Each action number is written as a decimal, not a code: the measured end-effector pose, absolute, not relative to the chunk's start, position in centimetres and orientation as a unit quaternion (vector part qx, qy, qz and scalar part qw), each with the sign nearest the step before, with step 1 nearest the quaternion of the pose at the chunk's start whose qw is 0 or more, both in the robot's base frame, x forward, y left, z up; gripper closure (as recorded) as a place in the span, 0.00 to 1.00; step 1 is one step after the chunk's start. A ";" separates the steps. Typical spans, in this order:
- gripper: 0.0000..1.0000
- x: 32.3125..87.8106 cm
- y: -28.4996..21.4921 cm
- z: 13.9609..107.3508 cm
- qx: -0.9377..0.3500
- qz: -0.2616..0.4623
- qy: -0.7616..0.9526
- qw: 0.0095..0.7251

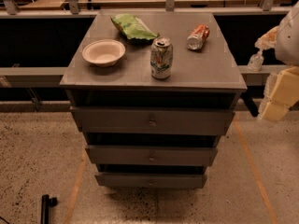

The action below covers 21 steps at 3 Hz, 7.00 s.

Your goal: Knock 7up can over

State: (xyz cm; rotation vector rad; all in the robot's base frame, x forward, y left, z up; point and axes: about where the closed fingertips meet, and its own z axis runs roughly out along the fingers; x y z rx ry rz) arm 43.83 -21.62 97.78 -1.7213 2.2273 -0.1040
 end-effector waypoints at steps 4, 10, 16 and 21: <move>0.00 55.2 -14.5 92.6 -0.563 0.169 0.724 0.361; 0.02 67.4 -6.8 88.4 -0.468 0.280 0.673 0.500; 1.00 69.6 -5.7 92.5 -0.586 0.114 0.686 0.415; 0.82 70.2 -8.9 89.3 -0.682 0.007 0.719 0.135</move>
Offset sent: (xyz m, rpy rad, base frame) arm 0.0703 0.0434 -0.0176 0.3529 0.0001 0.1175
